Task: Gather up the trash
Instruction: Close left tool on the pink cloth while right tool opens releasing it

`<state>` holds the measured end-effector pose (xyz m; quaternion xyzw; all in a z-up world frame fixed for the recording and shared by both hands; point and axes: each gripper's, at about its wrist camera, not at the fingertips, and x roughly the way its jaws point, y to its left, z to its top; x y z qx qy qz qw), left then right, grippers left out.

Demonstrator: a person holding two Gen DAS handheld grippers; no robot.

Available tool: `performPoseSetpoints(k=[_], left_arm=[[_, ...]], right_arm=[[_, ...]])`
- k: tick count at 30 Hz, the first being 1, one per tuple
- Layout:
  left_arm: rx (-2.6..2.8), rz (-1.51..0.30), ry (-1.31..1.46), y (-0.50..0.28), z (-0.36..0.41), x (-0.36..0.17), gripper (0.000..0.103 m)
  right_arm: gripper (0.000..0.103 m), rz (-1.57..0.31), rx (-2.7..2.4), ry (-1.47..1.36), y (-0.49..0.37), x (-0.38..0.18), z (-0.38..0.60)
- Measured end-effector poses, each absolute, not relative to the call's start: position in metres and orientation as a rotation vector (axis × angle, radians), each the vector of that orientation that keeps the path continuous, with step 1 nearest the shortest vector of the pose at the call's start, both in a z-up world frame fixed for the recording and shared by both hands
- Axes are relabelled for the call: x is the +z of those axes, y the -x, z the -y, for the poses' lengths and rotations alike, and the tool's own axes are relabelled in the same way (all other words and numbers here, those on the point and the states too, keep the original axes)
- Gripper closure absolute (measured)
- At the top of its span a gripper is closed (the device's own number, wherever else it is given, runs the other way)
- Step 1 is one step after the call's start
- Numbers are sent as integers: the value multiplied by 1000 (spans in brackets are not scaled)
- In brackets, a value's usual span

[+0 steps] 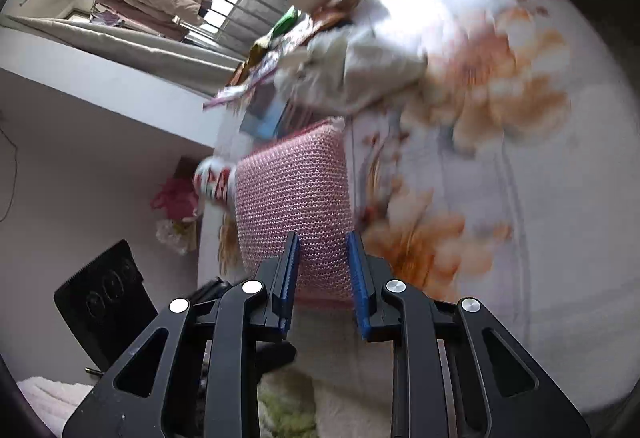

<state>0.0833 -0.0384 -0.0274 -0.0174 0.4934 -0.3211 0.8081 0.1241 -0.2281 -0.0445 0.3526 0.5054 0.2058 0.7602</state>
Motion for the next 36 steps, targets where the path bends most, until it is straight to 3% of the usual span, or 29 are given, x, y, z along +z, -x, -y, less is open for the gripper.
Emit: performPoseSetpoints(k=[9, 12, 16, 20, 28, 29, 31, 36], left_arm=[[-550, -1102, 84, -75, -4, -33, 24], [-513, -1068, 71, -75, -8, -27, 20], [-543, -1016, 31, -79, 3, -20, 6], [-573, -1012, -18, -88, 26, -25, 6], [-571, -991, -146, -100, 55, -42, 6], [-575, -993, -147, -101, 55, -44, 7], [-572, -1004, -131, -102, 52, -46, 21], [-604, -1036, -103, -92, 40, -45, 22]], right_arm=[[77, -1143, 492, -784, -102, -52, 197], [57, -1128, 444, -752, -103, -44, 204], [45, -1061, 383, -664, -101, -20, 220], [37, -1017, 349, -577, -101, 0, 226], [35, -1001, 343, -550, -104, 6, 220], [35, -1005, 345, -550, -104, 4, 218], [35, -1015, 347, -543, -105, 3, 213], [35, -1025, 348, -554, -107, 5, 211]])
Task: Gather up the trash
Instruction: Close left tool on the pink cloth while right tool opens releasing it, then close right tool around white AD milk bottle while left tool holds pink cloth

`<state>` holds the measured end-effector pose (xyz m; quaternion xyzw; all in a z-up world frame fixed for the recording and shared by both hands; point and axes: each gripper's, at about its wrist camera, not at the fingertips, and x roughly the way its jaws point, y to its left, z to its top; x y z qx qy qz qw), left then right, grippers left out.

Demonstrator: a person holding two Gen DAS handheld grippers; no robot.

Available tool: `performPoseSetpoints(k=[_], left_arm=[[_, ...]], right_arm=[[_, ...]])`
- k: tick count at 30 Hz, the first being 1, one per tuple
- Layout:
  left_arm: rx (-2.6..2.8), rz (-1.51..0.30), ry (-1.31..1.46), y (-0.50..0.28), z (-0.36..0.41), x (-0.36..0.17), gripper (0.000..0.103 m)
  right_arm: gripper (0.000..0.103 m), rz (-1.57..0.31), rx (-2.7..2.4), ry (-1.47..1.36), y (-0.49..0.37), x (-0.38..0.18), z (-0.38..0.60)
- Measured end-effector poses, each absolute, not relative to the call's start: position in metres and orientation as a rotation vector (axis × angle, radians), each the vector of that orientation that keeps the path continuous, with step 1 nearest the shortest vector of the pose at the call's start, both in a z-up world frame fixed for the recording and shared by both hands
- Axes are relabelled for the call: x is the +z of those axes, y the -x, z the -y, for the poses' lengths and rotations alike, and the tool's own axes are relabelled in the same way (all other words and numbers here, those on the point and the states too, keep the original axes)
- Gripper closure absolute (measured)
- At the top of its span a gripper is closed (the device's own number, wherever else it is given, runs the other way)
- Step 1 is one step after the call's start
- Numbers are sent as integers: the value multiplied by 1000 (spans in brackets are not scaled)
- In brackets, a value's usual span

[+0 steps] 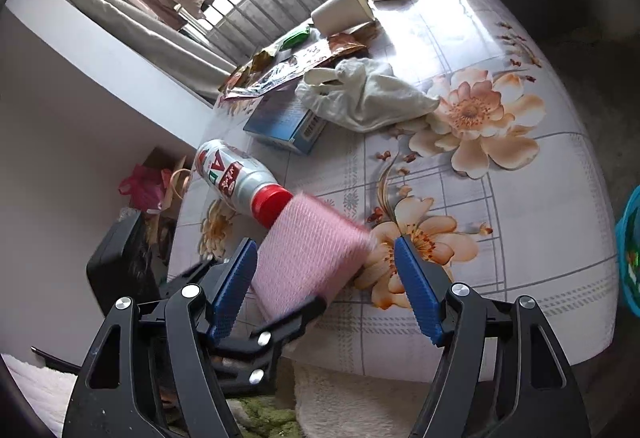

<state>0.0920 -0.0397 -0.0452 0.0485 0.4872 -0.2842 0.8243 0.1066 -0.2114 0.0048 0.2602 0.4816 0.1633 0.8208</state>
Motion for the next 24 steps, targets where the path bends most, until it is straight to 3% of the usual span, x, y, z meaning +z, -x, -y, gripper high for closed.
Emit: performPoseSetpoints(k=[8, 16, 24], left_arm=[[-532, -1117, -97, -57, -8, -41, 22], [-315, -1094, 12, -58, -80, -41, 22], [-176, -1039, 147, -88, -130, -41, 22]], right_arm=[[35, -1041, 382, -510, -114, 9, 197], [32, -1055, 575, -161, -165, 32, 100], [32, -1101, 593, 108, -214, 6, 28]])
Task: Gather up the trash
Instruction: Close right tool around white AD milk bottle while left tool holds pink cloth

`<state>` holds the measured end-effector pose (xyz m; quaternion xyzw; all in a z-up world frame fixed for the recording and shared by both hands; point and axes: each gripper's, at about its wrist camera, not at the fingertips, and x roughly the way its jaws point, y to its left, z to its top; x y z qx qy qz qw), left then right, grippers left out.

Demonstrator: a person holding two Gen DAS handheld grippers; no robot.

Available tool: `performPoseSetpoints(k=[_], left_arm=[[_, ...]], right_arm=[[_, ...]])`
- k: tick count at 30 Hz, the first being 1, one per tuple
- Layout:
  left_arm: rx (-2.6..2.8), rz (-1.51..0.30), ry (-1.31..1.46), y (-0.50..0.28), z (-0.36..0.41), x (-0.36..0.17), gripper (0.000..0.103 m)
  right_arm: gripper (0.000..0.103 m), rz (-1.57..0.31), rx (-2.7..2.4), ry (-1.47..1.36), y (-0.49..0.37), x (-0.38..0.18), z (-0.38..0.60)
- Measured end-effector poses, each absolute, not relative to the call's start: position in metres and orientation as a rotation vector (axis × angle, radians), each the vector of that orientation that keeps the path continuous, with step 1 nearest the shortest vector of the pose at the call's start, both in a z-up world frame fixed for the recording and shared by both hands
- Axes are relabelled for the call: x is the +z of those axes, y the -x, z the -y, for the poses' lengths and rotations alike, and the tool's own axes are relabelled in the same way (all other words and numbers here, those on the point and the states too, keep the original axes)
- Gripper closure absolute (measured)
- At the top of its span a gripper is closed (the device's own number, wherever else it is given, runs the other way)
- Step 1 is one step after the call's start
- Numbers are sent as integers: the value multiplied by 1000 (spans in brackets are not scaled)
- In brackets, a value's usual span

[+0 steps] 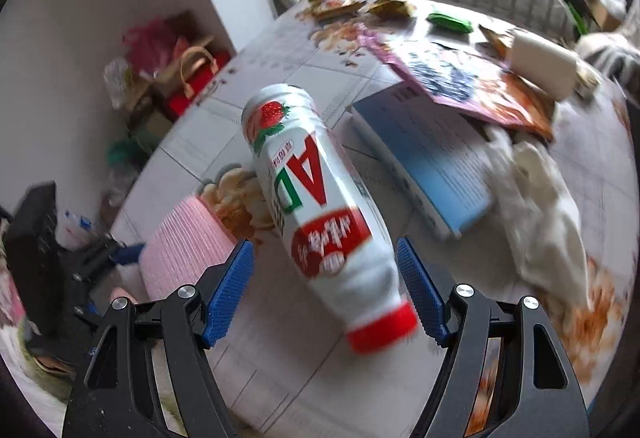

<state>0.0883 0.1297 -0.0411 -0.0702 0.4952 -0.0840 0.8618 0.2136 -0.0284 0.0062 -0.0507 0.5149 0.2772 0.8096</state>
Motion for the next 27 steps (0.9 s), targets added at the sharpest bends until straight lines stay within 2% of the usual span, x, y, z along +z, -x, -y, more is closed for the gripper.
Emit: performPoseSetpoints(k=[1, 3, 5, 13, 21, 27], left_arm=[[-170, -1034, 154, -92, -132, -41, 22], [-167, -1029, 161, -99, -132, -41, 22], [-172, -1028, 162, -101, -131, -40, 22], [-208, -1040, 189, -93, -121, -41, 22], [-282, -1061, 154, -78, -93, -40, 20], [-278, -1076, 160, -82, -90, -40, 11]], right_arm=[[33, -1113, 595, 122, -219, 2, 24], [41, -1135, 581, 144, -225, -6, 21], [43, -1144, 579, 145, -224, -8, 22], [43, -1173, 500, 72, -184, -8, 55], [44, -1198, 356, -141, -120, -7, 107], [42, -1216, 337, -205, -113, -4, 110]])
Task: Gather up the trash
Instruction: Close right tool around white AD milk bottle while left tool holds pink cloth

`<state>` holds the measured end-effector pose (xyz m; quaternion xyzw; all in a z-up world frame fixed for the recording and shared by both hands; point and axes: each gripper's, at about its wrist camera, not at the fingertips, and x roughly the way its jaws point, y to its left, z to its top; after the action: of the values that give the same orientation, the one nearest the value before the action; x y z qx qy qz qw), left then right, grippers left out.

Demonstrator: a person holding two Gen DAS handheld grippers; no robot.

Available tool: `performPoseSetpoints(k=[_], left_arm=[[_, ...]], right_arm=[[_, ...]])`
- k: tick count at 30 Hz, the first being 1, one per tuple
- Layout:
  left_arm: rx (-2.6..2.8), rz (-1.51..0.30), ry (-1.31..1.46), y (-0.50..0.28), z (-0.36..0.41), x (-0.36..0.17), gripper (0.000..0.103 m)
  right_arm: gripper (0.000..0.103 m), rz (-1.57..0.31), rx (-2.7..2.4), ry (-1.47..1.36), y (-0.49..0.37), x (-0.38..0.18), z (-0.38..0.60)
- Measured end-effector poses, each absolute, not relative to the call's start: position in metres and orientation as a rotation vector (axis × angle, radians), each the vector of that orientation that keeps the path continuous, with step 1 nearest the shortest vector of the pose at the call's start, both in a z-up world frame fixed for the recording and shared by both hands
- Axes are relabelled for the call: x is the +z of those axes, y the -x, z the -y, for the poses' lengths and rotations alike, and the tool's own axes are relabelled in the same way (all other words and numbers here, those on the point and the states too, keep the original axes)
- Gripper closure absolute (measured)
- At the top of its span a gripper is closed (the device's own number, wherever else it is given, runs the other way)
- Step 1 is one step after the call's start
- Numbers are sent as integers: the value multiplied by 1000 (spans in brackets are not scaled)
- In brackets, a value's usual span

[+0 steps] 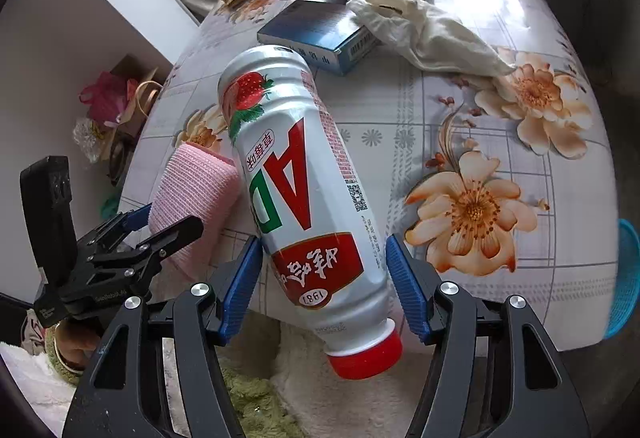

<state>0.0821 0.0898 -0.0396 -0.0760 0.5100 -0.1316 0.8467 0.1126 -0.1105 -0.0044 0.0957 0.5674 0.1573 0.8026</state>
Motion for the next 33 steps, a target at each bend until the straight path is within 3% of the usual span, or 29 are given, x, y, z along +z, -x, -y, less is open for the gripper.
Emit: performPoseSetpoints(k=[18, 24, 33], left_arm=[[-253, -1044, 67, -91, -83, -44, 11], [-245, -1033, 38, -90, -80, -44, 20], [-241, -1025, 26, -88, -78, -43, 23]], right_arm=[[37, -1269, 380, -125, -144, -22, 72], [38, -1270, 379, -132, -144, -26, 69], [41, -1242, 365, -194, -137, -22, 88]])
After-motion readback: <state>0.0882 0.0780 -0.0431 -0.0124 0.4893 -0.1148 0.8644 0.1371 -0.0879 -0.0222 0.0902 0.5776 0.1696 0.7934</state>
